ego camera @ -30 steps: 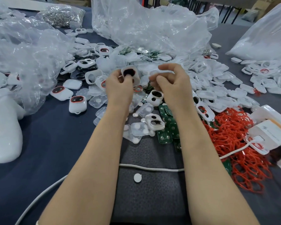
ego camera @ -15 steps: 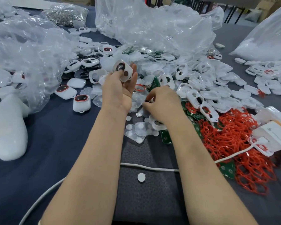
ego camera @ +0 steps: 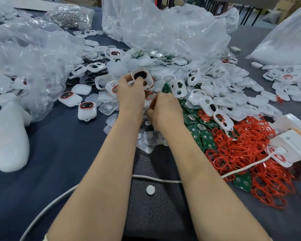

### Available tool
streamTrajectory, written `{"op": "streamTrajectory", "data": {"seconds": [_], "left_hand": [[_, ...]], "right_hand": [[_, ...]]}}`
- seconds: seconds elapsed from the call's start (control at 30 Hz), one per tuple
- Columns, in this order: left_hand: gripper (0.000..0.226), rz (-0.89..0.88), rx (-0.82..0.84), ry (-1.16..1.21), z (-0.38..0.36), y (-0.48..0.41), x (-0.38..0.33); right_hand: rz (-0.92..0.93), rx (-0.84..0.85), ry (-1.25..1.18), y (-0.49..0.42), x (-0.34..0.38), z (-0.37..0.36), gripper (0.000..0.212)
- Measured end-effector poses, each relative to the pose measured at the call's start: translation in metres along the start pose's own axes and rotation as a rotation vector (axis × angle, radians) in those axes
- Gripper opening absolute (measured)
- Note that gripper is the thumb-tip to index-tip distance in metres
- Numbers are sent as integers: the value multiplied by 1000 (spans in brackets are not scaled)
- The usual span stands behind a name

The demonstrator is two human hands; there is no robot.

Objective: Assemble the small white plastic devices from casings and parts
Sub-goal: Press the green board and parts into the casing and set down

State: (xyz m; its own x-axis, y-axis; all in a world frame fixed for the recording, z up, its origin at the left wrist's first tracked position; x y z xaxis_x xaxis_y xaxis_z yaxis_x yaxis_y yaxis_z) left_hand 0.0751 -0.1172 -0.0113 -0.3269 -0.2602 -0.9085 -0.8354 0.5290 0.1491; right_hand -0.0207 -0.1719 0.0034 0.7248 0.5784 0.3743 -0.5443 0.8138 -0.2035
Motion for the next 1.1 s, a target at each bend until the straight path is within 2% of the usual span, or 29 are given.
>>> {"op": "streamTrajectory", "data": {"seconds": [0.13, 0.27, 0.4, 0.47, 0.57, 0.67, 0.73, 0.93, 1.1], "left_hand": [[8, 24, 1, -19, 1, 1, 2], [9, 9, 9, -34, 0, 0, 3], [9, -21, 25, -77, -3, 1, 2], [6, -60, 50, -126, -5, 2, 0], [19, -139, 71, -226, -9, 4, -3], [17, -170, 85, -281, -11, 4, -4], [9, -166, 107, -314, -14, 3, -3], [16, -169, 132, -393, -19, 3, 2], [21, -156, 134, -384, -20, 2, 5]], "right_hand": [[18, 5, -58, -2, -1, 1, 25], [-36, -103, -448, -4, -17, 21, 10], [-123, -207, -782, -4, -37, 36, 11], [-150, -219, -901, -3, -42, 38, 6], [-185, -235, -1045, -3, -45, 39, 10], [-221, -244, -1203, -2, -49, 38, 11], [-251, -210, -1277, -1, -50, 34, 11], [-421, 40, -1770, -2, -45, 13, 16], [-458, 59, -1810, -2, -47, 9, 18]]}}
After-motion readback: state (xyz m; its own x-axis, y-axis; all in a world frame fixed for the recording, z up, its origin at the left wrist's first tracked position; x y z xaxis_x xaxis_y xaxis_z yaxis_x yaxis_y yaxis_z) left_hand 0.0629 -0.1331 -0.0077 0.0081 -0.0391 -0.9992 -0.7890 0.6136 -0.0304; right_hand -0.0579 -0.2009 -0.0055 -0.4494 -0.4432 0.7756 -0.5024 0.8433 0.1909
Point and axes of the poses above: each hand's wrist, its own y-axis away from the middle knuckle, its own z-axis out of the back of the hand, x = y × z, the point moved 10 cm from there along -y, towards the middle knuckle, and after that the axes turned 3 degrees about -x, right-handed, at the moved point
